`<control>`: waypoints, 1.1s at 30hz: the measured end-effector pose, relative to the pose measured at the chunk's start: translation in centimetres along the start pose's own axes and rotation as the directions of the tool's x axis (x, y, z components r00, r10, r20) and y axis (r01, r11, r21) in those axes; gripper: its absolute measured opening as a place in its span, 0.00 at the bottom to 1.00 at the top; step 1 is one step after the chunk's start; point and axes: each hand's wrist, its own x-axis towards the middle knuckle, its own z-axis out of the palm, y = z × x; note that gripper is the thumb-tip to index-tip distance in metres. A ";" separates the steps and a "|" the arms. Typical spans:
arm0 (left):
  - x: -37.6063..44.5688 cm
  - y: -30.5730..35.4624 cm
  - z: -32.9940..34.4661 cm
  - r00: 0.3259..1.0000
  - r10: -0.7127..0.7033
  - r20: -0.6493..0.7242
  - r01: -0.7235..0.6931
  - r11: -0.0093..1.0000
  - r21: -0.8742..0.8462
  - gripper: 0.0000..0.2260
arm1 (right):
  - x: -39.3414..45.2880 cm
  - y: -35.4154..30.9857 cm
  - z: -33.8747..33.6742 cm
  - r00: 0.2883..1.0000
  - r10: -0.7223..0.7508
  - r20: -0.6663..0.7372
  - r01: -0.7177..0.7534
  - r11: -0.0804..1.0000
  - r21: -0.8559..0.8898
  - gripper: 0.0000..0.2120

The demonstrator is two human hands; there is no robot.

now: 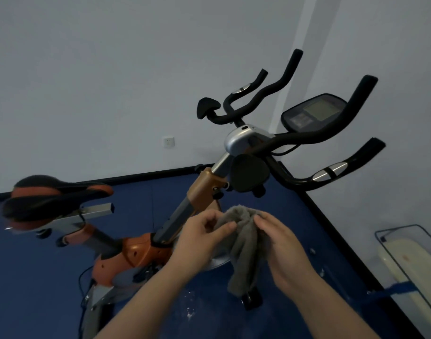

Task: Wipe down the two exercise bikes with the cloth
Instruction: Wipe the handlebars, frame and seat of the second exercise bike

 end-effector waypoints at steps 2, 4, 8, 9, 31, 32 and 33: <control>-1.6 0.1 -2.2 1.000 -0.011 -0.016 0.011 1.000 0.027 0.04 | -0.9 1.1 1.4 0.999 0.006 -0.041 -0.012 0.990 -0.143 0.13; -3.7 0.4 -4.6 0.999 -0.027 -0.018 0.028 0.999 0.041 0.06 | -2.1 2.7 3.5 0.999 0.041 -0.027 -0.046 0.971 -0.236 0.14; -7.8 0.5 -9.8 0.997 -0.022 -0.070 0.031 0.991 0.133 0.10 | -4.3 6.4 8.9 1.000 -0.011 0.006 0.012 0.931 -0.364 0.20; -8.7 0.4 -11.2 0.996 -0.012 -0.092 0.027 0.986 0.163 0.09 | -4.8 7.2 10.2 0.998 -0.055 0.014 0.056 0.914 -0.402 0.20; -15.9 -4.4 -26.3 0.998 0.011 -0.057 0.019 0.870 0.493 0.09 | -6.2 13.3 23.7 0.901 -0.369 0.230 0.409 0.544 -0.733 0.09; -15.4 -4.9 -26.6 1.000 0.003 -0.028 0.011 0.879 0.476 0.10 | -5.5 13.4 23.9 0.909 -0.352 0.221 0.391 0.543 -0.743 0.09; -14.9 -5.3 -27.0 1.000 -0.022 0.002 0.019 0.902 0.432 0.10 | -4.7 13.6 24.0 0.917 -0.337 0.216 0.376 0.540 -0.753 0.10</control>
